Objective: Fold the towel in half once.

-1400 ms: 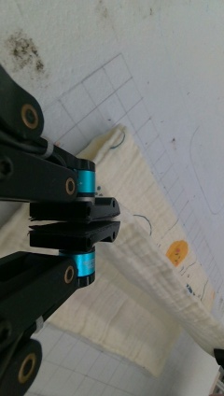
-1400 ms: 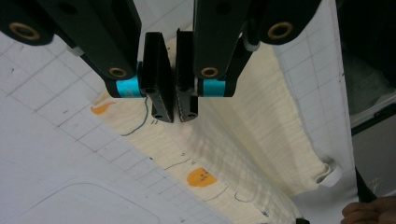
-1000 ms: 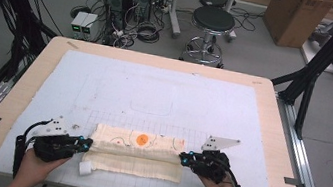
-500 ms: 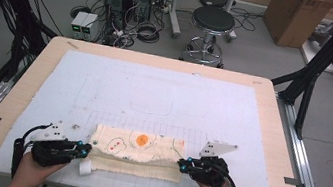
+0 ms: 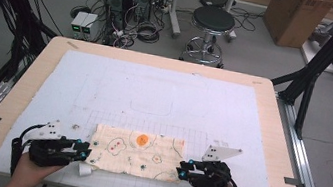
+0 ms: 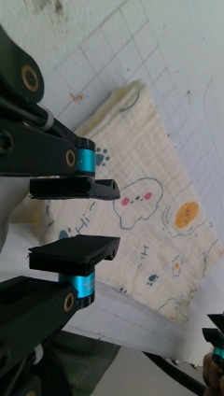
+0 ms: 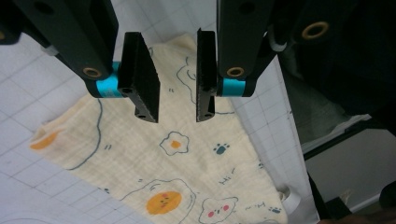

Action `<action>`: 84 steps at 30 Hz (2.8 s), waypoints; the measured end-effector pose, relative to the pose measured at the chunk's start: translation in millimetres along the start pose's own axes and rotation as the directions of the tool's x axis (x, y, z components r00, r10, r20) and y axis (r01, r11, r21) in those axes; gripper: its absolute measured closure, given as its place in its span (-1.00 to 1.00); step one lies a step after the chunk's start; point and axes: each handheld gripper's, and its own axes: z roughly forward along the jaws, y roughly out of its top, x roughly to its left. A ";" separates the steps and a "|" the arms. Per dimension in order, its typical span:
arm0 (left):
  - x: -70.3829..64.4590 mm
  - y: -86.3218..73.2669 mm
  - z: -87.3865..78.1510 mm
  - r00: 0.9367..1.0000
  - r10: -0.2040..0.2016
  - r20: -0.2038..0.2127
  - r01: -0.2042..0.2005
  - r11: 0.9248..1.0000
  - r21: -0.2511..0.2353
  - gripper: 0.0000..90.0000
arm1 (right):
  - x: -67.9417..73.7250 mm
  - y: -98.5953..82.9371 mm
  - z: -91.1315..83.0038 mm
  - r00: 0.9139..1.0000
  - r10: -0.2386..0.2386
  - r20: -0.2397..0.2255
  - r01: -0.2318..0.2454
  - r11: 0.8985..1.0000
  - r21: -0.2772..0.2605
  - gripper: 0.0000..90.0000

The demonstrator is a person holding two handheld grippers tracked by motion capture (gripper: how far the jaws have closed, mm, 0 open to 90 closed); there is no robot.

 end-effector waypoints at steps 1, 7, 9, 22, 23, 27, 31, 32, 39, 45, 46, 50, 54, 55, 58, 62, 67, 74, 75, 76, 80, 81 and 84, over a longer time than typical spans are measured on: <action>-1.4 -0.1 2.1 1.000 0.008 0.007 -0.008 1.000 0.011 0.59 | 0.6 0.7 2.5 1.000 -0.004 -0.003 0.004 1.000 0.014 0.55; -5.2 -5.0 8.9 0.999 0.041 0.000 -0.041 0.996 0.085 0.72 | 0.3 -2.3 20.5 0.999 -0.036 -0.012 0.037 0.996 0.079 0.60; -4.4 -6.9 9.4 0.998 0.055 -0.007 -0.054 0.992 0.114 0.72 | -0.2 -5.2 23.1 0.999 -0.033 -0.012 0.034 0.995 0.092 0.62; -2.6 -12.1 12.6 0.996 0.079 -0.040 -0.071 0.982 0.176 0.71 | 1.3 -18.0 22.4 0.999 -0.053 0.001 0.053 0.992 0.117 0.61; -2.4 -11.5 11.4 0.997 0.074 -0.036 -0.067 0.983 0.173 0.69 | 1.4 -17.6 22.4 0.998 -0.056 0.002 0.055 0.992 0.118 0.58; 1.2 -4.4 4.5 0.999 0.019 -0.026 -0.016 0.996 0.090 0.59 | 2.0 -12.6 19.1 0.998 -0.061 0.005 0.060 0.994 0.096 0.51; 7.7 6.7 4.6 0.998 0.002 -0.060 0.000 0.999 0.043 0.54 | -2.4 -1.7 16.5 0.998 -0.063 0.014 0.062 0.996 0.064 0.53; 9.2 9.2 6.2 0.997 -0.007 -0.070 0.010 0.999 0.036 0.51 | -3.6 2.1 16.9 0.998 -0.062 0.015 0.061 0.997 0.054 0.53; 15.1 25.2 20.6 0.997 -0.031 -0.070 0.030 0.999 -0.016 0.60 | -12.4 30.6 28.5 0.999 -0.051 0.013 0.051 0.999 0.008 0.67; 16.7 40.7 41.3 0.998 -0.014 -0.066 0.014 1.000 -0.001 0.85 | -21.3 53.2 43.7 1.000 -0.023 -0.011 0.023 1.000 -0.018 0.84; 17.2 42.9 46.4 0.998 -0.018 -0.061 0.018 1.000 0.008 0.89 | -22.7 57.0 46.9 1.000 -0.020 -0.020 0.020 1.000 -0.018 0.96; 16.9 53.6 65.5 0.999 0.008 -0.042 -0.007 1.000 0.029 0.97 | -25.7 70.2 67.1 0.997 0.010 -0.078 -0.009 1.000 0.013 1.00; 16.2 62.3 87.1 0.999 0.037 -0.033 -0.034 0.996 0.087 0.99 | -29.0 78.4 91.4 0.996 0.024 -0.081 -0.021 0.999 0.036 1.00; 16.6 63.8 92.2 0.999 0.042 -0.030 -0.039 0.995 0.096 0.99 | -30.1 80.0 96.5 0.997 0.030 -0.077 -0.027 0.999 0.039 1.00; 17.1 65.7 104.7 0.999 0.045 -0.029 -0.041 0.992 0.122 0.99 | -34.0 84.0 109.7 0.997 0.043 -0.065 -0.040 0.998 0.051 1.00; 18.6 61.7 115.1 0.997 0.065 -0.051 -0.053 0.978 0.204 0.99 | -37.4 86.5 124.0 0.998 0.052 -0.033 -0.049 0.995 0.091 1.00; 25.7 59.5 115.6 0.995 0.066 -0.078 -0.045 0.969 0.244 0.99 | -39.5 83.0 133.1 0.999 0.046 0.018 -0.049 0.984 0.172 0.99; 30.6 56.7 108.4 0.993 0.063 -0.102 -0.037 0.969 0.243 0.98 | -45.0 79.9 125.0 0.997 0.054 0.046 -0.062 0.983 0.170 0.99; 31.8 56.1 107.3 0.993 0.058 -0.106 -0.031 0.970 0.241 0.98 | -45.7 79.1 123.9 0.997 0.056 0.045 -0.063 0.984 0.170 0.99; 33.6 55.6 106.0 0.993 0.053 -0.104 -0.027 0.970 0.240 0.98 | -46.2 78.5 122.9 0.997 0.061 0.046 -0.068 0.983 0.168 0.99; 38.0 53.4 101.2 0.992 0.038 -0.119 -0.009 0.973 0.231 0.98 | -49.3 74.5 117.2 0.996 0.072 0.056 -0.080 0.984 0.162 0.99; 39.2 52.6 99.9 0.992 0.029 -0.121 -0.001 0.974 0.227 0.97 | -50.7 73.1 115.2 0.996 0.073 0.052 -0.080 0.984 0.158 0.99; 43.9 50.8 94.6 0.991 0.019 -0.129 0.010 0.974 0.227 0.96 | -55.2 67.9 107.6 0.994 0.087 0.061 -0.095 0.984 0.149 0.99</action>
